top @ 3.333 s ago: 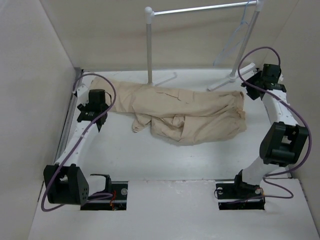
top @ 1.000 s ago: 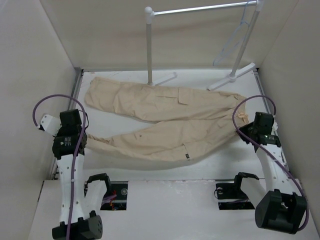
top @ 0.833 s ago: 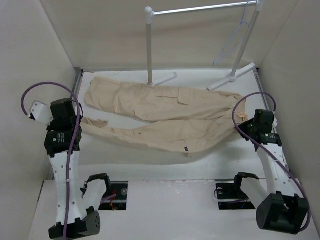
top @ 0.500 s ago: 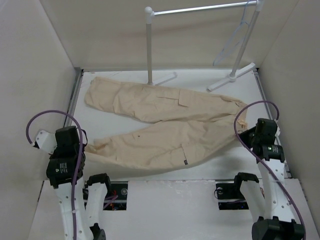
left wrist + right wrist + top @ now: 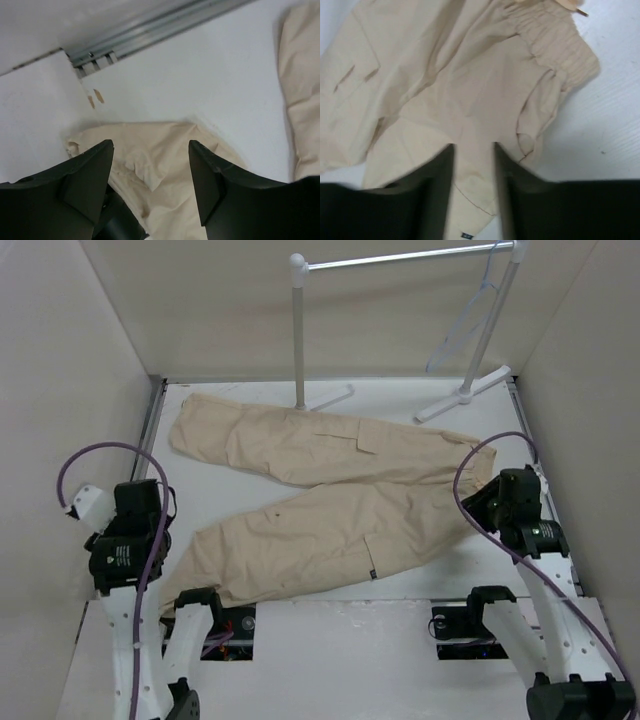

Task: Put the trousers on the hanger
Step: Flatten out the trousers at the center of the board.

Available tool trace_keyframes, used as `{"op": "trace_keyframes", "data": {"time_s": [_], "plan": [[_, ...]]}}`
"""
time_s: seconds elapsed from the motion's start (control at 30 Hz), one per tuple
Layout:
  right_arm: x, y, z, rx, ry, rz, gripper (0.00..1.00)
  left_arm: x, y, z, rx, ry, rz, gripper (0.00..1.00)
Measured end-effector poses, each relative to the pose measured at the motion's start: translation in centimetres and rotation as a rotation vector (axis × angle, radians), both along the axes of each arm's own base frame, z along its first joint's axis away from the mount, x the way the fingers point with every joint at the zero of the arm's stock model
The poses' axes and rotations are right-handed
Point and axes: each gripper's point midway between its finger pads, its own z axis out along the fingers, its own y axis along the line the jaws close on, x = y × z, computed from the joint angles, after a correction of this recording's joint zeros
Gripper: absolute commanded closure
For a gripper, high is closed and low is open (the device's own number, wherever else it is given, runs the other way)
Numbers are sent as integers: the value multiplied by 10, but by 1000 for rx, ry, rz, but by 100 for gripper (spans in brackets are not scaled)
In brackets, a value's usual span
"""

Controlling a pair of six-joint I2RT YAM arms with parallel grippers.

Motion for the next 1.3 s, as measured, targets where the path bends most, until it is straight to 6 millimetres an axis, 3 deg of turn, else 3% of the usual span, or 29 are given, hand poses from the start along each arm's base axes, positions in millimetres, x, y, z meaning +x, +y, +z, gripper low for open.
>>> {"op": "trace_keyframes", "data": {"time_s": [0.03, 0.1, 0.23, 0.4, 0.47, 0.53, 0.6, 0.7, 0.83, 0.93, 0.97, 1.07, 1.13, 1.2, 1.3], "plan": [[2, 5, 2, -4, -14, 27, 84, 7, -7, -16, -30, 31, -39, 42], [4, 17, 6, -4, -34, 84, 95, 16, -20, -55, -96, 123, -94, 41], [9, 45, 2, 19, -26, 204, 89, 23, -39, -132, -221, 319, -123, 38], [9, 85, -20, 38, 34, 364, 72, 51, -56, -177, -302, 381, -160, 40], [4, 98, -28, 43, 55, 414, 68, 66, -62, -187, -311, 380, -182, 47], [1, 107, -30, 49, 61, 448, 66, 80, -65, -199, -314, 387, -197, 61], [1, 112, -28, 56, 47, 461, 63, 88, -66, -213, -312, 413, -202, 76], [4, 114, -23, 67, 23, 457, 59, 96, -64, -234, -302, 465, -206, 89], [5, 114, -19, 74, 8, 449, 58, 133, -58, -233, -264, 476, -236, 97], [6, 112, -18, 77, 1, 439, 57, 176, -54, -230, -229, 470, -265, 96], [7, 111, -17, 80, -2, 434, 57, 194, -54, -228, -216, 454, -276, 90], [7, 111, -14, 90, -10, 419, 56, 244, -54, -218, -180, 409, -319, 61], [7, 111, -13, 97, -15, 413, 55, 267, -56, -205, -160, 366, -345, 48], [7, 111, -12, 101, -16, 410, 55, 274, -57, -188, -142, 322, -359, 45], [7, 112, -12, 105, -15, 409, 55, 250, -55, -156, -124, 254, -370, 52]]}}
